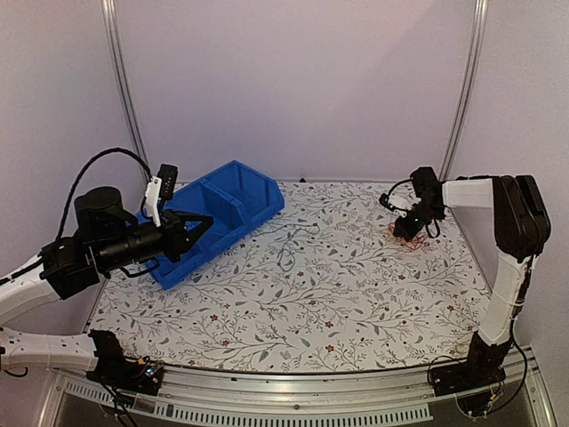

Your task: Untangle the cables

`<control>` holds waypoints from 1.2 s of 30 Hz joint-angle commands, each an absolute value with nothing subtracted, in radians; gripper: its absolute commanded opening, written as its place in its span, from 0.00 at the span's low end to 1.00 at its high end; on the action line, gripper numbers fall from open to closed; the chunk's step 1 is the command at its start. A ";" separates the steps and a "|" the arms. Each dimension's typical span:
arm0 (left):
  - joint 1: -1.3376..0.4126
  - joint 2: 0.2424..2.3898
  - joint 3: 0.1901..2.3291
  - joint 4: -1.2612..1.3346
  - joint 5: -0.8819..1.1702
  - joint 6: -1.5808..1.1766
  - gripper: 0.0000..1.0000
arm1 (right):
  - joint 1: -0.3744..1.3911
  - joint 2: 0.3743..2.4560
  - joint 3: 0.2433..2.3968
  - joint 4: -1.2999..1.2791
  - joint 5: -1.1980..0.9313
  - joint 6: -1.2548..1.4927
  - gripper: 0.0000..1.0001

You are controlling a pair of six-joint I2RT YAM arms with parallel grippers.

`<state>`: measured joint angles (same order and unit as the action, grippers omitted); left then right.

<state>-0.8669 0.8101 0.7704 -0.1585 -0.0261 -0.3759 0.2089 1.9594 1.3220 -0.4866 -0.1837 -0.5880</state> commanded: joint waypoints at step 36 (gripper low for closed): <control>-0.848 0.712 0.502 -0.277 -0.110 -0.539 0.00 | 0.778 2.093 1.642 -0.679 -0.280 -0.644 0.53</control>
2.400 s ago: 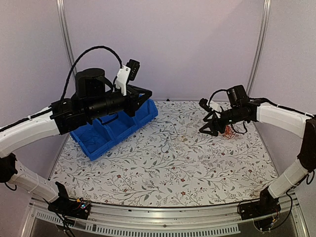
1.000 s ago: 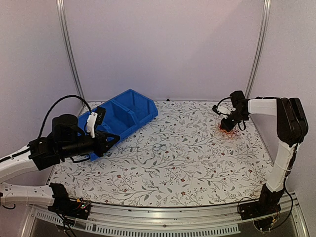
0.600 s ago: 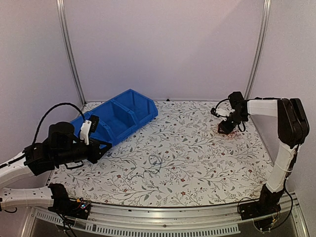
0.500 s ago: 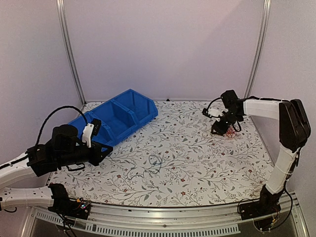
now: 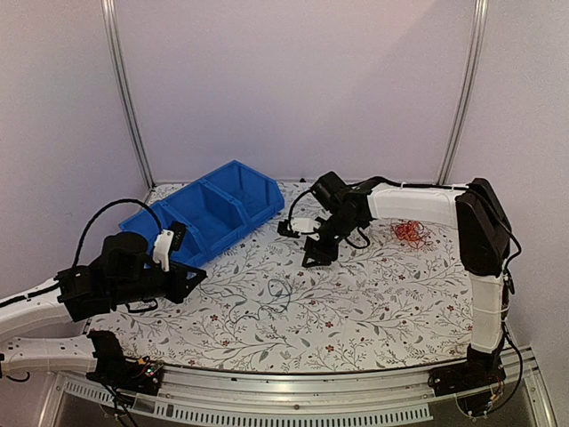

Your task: Untangle the cables

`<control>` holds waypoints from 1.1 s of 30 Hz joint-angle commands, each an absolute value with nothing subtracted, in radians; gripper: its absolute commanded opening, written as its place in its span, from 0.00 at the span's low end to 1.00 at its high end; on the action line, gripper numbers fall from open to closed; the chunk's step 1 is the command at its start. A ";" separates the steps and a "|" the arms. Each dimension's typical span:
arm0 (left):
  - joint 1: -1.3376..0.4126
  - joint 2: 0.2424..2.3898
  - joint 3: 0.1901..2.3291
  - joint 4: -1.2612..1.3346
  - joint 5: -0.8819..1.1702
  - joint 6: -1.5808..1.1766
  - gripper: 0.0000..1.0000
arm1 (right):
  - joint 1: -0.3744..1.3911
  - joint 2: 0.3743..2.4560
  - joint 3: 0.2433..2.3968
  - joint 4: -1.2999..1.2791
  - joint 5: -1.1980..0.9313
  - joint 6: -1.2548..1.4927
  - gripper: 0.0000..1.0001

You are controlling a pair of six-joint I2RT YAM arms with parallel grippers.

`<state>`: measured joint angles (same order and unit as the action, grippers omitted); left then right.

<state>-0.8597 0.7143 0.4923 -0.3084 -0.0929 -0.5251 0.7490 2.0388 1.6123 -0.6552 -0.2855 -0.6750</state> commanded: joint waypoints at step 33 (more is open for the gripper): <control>-0.845 0.753 0.521 -0.237 -0.117 -0.515 0.00 | 0.951 2.276 1.731 -0.675 -0.321 -0.658 0.29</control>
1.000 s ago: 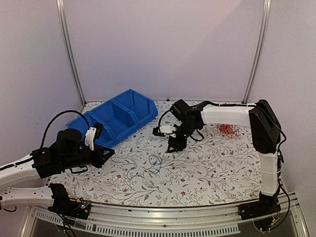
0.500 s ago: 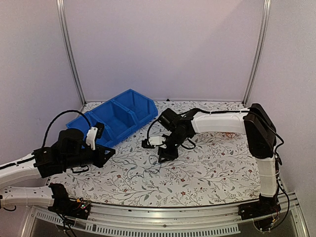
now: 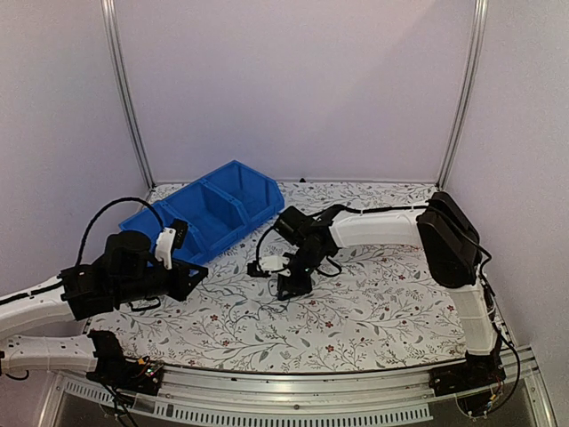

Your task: Untangle the cables

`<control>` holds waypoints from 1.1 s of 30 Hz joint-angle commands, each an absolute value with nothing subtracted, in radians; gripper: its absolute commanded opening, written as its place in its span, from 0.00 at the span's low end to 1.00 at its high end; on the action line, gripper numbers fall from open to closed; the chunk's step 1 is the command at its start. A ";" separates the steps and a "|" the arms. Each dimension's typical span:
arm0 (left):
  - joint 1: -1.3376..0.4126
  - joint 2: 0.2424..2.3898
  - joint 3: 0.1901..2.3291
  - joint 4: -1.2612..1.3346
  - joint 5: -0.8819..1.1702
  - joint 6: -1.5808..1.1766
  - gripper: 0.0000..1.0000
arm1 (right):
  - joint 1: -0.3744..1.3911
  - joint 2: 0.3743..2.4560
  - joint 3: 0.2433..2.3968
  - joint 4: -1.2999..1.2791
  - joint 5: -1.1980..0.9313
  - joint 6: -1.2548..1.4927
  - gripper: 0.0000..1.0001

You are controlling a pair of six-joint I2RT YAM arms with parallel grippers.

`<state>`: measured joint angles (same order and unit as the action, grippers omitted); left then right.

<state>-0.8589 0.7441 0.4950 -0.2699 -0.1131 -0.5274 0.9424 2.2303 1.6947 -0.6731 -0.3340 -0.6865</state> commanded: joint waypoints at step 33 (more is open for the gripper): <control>-0.852 1.208 0.475 -0.468 -0.325 -0.783 0.00 | 0.405 1.735 1.794 -0.812 -0.552 -0.690 0.00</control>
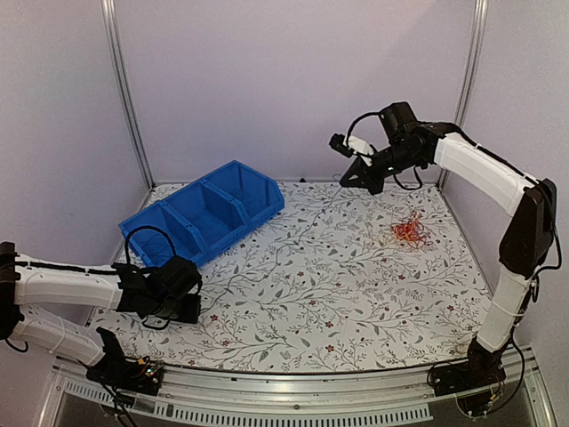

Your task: Untangle the cables

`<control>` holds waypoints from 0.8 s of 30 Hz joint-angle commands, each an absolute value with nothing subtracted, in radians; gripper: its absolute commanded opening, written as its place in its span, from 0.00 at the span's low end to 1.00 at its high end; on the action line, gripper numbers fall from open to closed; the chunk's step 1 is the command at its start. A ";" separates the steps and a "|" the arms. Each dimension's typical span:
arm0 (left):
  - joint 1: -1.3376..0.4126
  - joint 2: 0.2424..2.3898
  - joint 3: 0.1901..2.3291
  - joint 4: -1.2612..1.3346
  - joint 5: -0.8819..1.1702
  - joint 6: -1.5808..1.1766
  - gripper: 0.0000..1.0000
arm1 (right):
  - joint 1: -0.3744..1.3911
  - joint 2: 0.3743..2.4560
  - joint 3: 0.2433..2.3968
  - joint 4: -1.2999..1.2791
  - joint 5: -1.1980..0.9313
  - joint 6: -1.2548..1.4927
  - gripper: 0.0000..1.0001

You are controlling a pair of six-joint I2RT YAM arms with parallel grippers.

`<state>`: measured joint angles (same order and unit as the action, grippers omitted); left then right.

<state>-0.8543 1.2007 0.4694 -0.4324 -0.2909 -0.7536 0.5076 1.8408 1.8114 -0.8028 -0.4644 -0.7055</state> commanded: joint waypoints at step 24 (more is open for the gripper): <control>-0.856 1.242 0.473 -0.516 -0.344 -0.798 0.00 | 0.032 1.591 1.626 -0.510 -0.193 -0.463 0.00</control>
<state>-0.8547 1.2373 0.4698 -0.4824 -0.3298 -0.7948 0.0700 1.6093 1.6291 -0.6090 -0.3042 -0.5476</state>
